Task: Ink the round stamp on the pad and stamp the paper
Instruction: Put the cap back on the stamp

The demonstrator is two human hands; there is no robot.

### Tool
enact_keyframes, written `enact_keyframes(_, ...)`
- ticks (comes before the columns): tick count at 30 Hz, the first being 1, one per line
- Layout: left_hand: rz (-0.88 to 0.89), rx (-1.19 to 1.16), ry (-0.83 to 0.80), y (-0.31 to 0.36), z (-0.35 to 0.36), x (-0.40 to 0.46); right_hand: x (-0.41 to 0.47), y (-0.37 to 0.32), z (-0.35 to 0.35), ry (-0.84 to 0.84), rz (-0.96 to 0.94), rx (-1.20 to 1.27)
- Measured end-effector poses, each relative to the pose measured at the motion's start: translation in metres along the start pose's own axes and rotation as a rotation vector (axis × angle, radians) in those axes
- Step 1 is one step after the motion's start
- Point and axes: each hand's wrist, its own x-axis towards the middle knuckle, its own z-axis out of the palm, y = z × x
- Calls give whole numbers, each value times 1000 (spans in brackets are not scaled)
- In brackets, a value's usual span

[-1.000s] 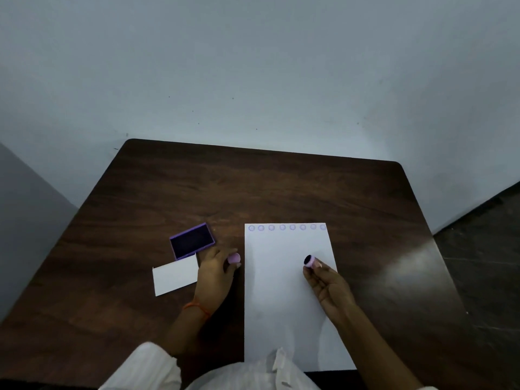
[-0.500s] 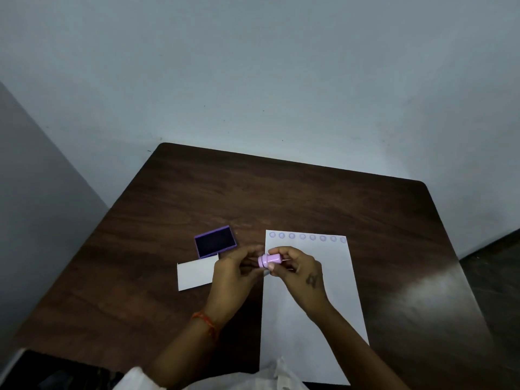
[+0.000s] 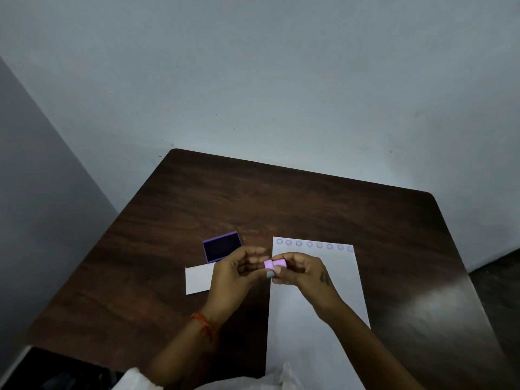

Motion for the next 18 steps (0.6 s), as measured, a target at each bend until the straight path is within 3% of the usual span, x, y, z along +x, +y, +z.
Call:
enact_keyframes(6,-73,-27,-25,-6,2,1,0,0,7,35,142,127)
enact_keyframes(10,-101,-46,3,-8,3,1,-1,1,2,55,69,165)
enact_keyframes(18,-129,-65,12,-12,0,4,4,1,7,58,133,239)
